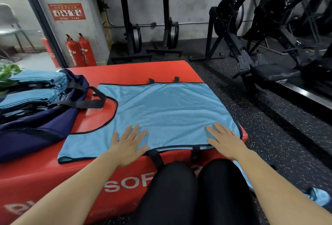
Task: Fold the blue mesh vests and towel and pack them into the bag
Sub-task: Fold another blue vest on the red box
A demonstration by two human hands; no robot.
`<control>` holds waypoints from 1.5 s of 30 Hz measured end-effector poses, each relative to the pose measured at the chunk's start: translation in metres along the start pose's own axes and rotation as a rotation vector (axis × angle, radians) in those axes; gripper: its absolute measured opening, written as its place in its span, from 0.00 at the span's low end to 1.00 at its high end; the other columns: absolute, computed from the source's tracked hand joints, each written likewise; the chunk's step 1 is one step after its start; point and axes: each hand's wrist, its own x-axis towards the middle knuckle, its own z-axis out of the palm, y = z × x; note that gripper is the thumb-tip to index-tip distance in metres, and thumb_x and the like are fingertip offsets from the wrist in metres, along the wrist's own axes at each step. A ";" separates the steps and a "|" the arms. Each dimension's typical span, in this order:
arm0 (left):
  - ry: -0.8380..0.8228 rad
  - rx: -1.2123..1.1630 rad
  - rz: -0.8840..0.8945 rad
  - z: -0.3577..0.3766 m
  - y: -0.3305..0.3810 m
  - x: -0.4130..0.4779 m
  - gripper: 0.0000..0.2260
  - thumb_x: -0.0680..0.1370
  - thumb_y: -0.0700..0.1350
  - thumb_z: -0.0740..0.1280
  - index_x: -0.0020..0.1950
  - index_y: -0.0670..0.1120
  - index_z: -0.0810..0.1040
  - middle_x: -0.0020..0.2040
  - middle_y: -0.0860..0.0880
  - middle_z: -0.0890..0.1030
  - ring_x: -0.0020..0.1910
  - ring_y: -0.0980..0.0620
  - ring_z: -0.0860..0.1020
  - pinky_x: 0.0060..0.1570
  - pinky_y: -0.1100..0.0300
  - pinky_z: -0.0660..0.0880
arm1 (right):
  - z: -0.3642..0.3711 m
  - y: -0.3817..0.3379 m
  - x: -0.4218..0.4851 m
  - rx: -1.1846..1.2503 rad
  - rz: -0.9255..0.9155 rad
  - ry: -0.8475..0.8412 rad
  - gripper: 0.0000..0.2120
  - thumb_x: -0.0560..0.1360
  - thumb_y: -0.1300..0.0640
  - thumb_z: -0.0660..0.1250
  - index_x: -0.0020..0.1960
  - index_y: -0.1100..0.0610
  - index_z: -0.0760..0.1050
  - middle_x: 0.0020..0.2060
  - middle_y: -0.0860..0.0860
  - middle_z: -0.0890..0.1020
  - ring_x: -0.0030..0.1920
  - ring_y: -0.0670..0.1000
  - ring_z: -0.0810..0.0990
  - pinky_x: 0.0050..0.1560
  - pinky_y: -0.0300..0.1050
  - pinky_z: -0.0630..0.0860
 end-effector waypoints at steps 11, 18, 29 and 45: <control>0.163 0.017 -0.071 -0.096 0.018 0.073 0.20 0.80 0.59 0.57 0.70 0.54 0.70 0.70 0.52 0.71 0.67 0.50 0.71 0.68 0.48 0.60 | -0.070 -0.031 0.074 -0.039 0.066 0.124 0.20 0.80 0.49 0.57 0.72 0.48 0.69 0.69 0.53 0.73 0.70 0.57 0.68 0.67 0.50 0.67; 0.193 -0.106 -0.072 -0.111 0.004 0.179 0.17 0.83 0.47 0.54 0.72 0.53 0.68 0.72 0.52 0.71 0.70 0.50 0.70 0.68 0.53 0.60 | -0.088 -0.035 0.184 -0.006 0.029 0.188 0.14 0.81 0.55 0.56 0.63 0.53 0.75 0.62 0.52 0.78 0.62 0.57 0.74 0.60 0.49 0.71; 0.081 -0.137 -0.298 -0.118 -0.091 0.297 0.20 0.78 0.52 0.66 0.69 0.56 0.69 0.67 0.51 0.73 0.66 0.47 0.71 0.69 0.44 0.63 | -0.089 0.007 0.323 -0.199 0.068 0.203 0.13 0.77 0.61 0.59 0.61 0.56 0.68 0.62 0.56 0.74 0.64 0.58 0.71 0.65 0.51 0.65; 0.572 -0.247 -0.041 -0.164 -0.094 0.209 0.04 0.78 0.49 0.66 0.48 0.57 0.72 0.44 0.57 0.80 0.46 0.50 0.78 0.62 0.47 0.68 | -0.132 0.006 0.257 -0.082 -0.049 0.458 0.07 0.74 0.59 0.63 0.49 0.51 0.67 0.35 0.46 0.74 0.42 0.56 0.75 0.49 0.49 0.62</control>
